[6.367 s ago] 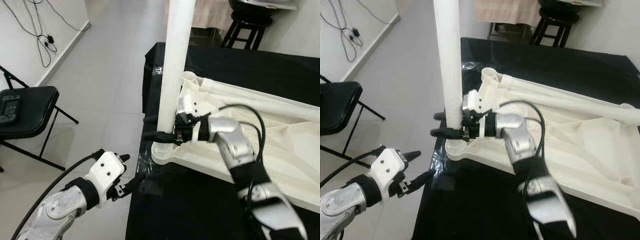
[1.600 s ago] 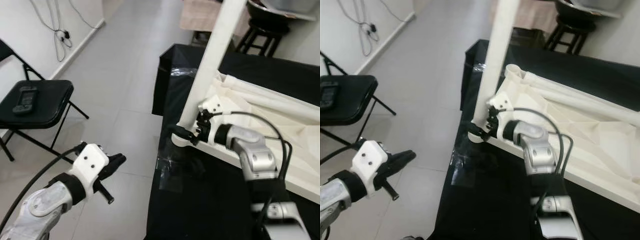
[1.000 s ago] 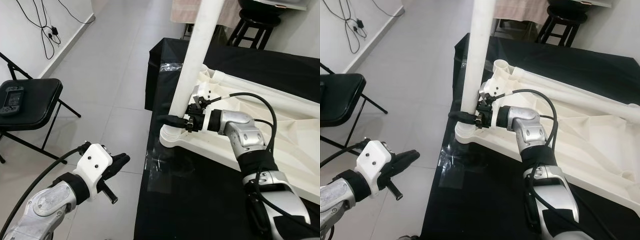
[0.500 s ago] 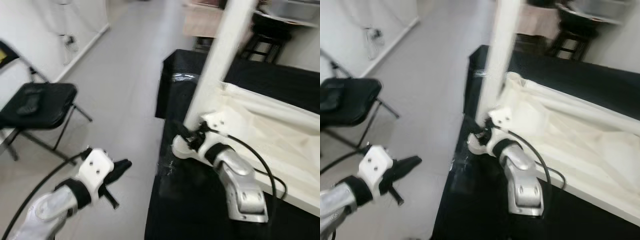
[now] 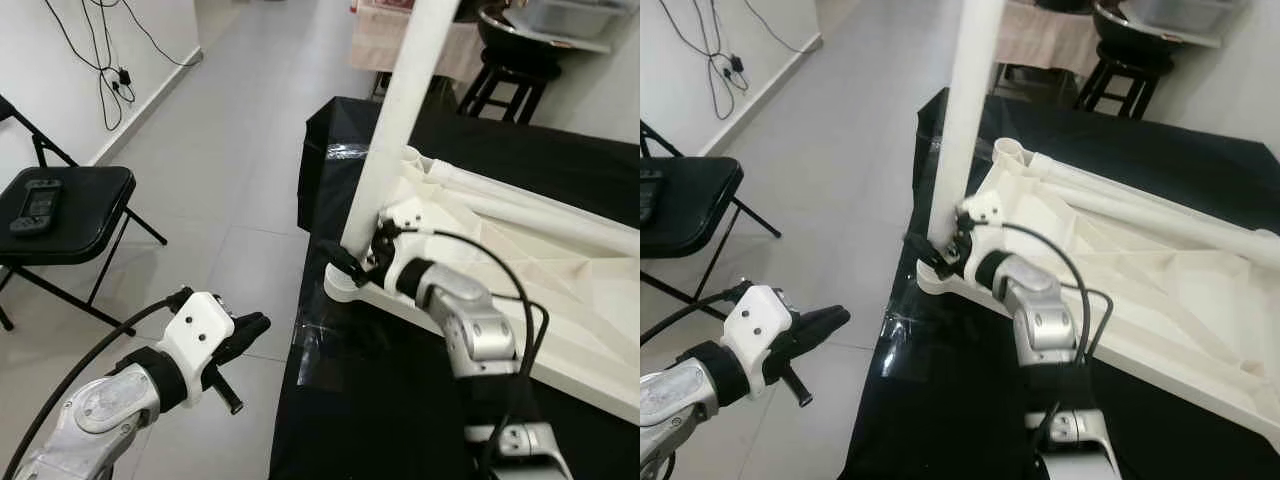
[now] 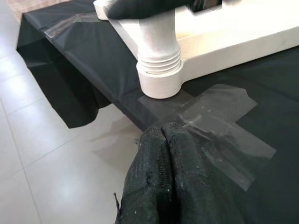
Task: Building children table
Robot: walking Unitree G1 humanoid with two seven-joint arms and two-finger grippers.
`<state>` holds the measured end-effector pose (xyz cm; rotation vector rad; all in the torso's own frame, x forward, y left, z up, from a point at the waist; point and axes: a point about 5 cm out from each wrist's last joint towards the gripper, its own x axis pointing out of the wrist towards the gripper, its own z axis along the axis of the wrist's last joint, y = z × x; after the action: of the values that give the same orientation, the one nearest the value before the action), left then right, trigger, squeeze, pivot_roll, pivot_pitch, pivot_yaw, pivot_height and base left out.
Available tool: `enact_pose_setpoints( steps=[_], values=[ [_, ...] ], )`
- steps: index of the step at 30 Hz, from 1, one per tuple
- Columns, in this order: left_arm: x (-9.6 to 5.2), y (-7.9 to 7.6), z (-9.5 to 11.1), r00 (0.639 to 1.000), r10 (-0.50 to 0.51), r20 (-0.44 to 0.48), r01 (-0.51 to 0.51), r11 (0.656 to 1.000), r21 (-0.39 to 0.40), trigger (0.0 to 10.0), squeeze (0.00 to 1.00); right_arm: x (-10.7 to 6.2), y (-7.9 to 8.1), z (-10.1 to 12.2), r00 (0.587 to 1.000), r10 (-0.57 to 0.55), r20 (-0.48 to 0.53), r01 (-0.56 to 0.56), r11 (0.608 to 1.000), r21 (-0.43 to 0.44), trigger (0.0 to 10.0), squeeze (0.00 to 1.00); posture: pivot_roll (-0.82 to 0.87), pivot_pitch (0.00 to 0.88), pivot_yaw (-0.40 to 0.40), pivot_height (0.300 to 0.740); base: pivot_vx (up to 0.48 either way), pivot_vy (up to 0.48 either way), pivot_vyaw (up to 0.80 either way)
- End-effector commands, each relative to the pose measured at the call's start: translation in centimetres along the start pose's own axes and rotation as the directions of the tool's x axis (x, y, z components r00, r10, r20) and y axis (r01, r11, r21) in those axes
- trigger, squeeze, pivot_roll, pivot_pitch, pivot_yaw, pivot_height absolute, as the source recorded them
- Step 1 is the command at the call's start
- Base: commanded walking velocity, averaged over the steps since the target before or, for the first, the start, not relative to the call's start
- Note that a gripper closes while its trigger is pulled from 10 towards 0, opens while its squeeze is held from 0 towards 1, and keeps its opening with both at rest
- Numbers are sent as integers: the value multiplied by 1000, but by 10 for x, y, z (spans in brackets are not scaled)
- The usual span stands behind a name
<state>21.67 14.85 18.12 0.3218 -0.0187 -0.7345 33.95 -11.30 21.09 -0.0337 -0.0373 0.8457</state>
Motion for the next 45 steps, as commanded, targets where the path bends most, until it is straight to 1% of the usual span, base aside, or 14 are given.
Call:
enact_pose_setpoints(
  steps=[1,10,11,12,26,27,28,29,31,34,41,42,44,45],
  values=[
    [2,-4,-2,1000,-11,1,11,1000,-11,10000,0,4,12,14,985,169,35,-167,984,-64,10000,0,103,167,-114,740,0,0,0],
    [2,-3,0,1000,-6,6,6,1000,-10,10000,0,16,16,15,883,467,-39,-468,875,-126,10000,0,107,175,-117,740,0,0,0],
    [3,-4,0,1000,-6,7,6,1000,-10,10000,0,20,15,14,860,508,-49,-510,852,-118,5882,0,115,180,-121,740,0,0,0],
    [3,-4,1,1000,-5,7,5,1000,-9,10000,0,23,13,13,845,532,-54,-534,839,-106,0,0,115,180,-121,740,0,0,0],
    [3,-5,2,1000,-3,8,3,1000,-13,10000,0,15,-1,11,863,503,-47,-505,856,-107,0,0,103,193,-135,740,0,0,0],
    [2,-5,1,1000,-3,8,3,1000,-14,10000,0,16,-5,1,934,351,-59,-356,929,-101,0,0,89,194,-132,740,0,0,0],
    [2,-4,0,1000,-5,6,5,1000,-14,10000,0,19,-7,-16,998,7,-66,-12,997,-77,0,0,75,199,-126,740,0,0,0],
    [2,-4,0,1000,-5,6,5,1000,-14,10000,0,19,-7,-16,998,7,-66,-12,997,-77,0,0,75,199,-126,740,0,0,0],
    [1,-3,0,1000,-11,4,11,1000,-16,10000,0,4,8,-48,938,-314,-145,305,949,-80,0,0,75,210,-119,740,0,0,0],
    [2,-3,0,1000,-22,2,22,1000,-12,10000,0,-13,41,-64,943,-284,-175,269,957,-108,0,0,63,199,-112,740,0,0,0],
    [4,-4,0,1000,-25,9,25,999,-20,10000,0,-4,36,-62,956,-238,-170,214,966,-145,0,0,68,193,-117,740,0,0,0],
    [5,-5,1,1000,-28,12,29,999,-21,10000,0,0,33,-62,959,-212,-186,189,973,-132,10000,0,72,192,-122,740,0,0,0],
    [5,-5,1,999,-31,13,31,999,-21,10000,0,3,31,-63,962,-189,-198,166,978,-124,10000,0,71,192,-122,740,0,0,0],
    [6,-6,0,999,-32,11,33,999,-19,10000,0,8,32,-57,979,-77,-191,60,994,-95,10000,1000,71,191,-120,740,0,0,0]
  ],
)
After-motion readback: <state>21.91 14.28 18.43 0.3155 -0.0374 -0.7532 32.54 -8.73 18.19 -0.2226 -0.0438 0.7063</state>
